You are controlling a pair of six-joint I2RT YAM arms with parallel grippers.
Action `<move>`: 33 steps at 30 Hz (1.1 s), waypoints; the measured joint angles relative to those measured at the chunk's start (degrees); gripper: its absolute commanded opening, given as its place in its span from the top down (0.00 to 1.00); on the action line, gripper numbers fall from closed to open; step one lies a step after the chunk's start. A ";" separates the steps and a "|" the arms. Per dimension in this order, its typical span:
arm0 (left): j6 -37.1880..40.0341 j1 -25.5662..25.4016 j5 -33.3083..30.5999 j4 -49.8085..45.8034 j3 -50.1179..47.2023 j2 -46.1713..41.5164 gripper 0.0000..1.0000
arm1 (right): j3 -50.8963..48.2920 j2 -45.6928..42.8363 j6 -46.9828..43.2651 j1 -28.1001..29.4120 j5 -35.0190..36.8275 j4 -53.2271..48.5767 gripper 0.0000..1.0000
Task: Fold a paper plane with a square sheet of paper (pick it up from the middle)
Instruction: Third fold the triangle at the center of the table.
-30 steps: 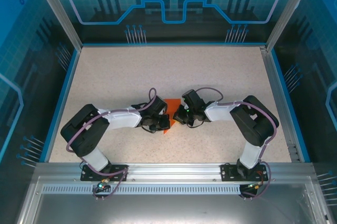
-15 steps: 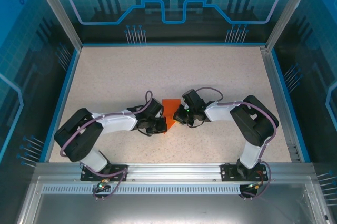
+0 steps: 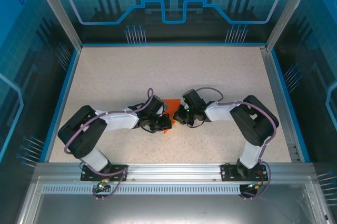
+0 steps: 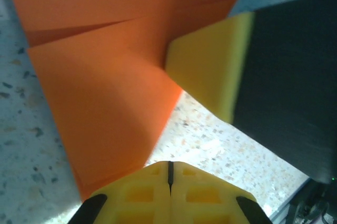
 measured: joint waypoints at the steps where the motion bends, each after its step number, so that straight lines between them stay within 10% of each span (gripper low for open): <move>1: 0.02 0.24 0.28 0.22 0.00 0.59 0.99 | 0.00 0.00 -0.02 0.00 0.00 0.02 0.97; 33: 1.29 4.81 7.50 15.76 -13.94 -3.82 0.99 | 0.42 0.17 -1.27 -0.04 -0.20 -0.33 0.97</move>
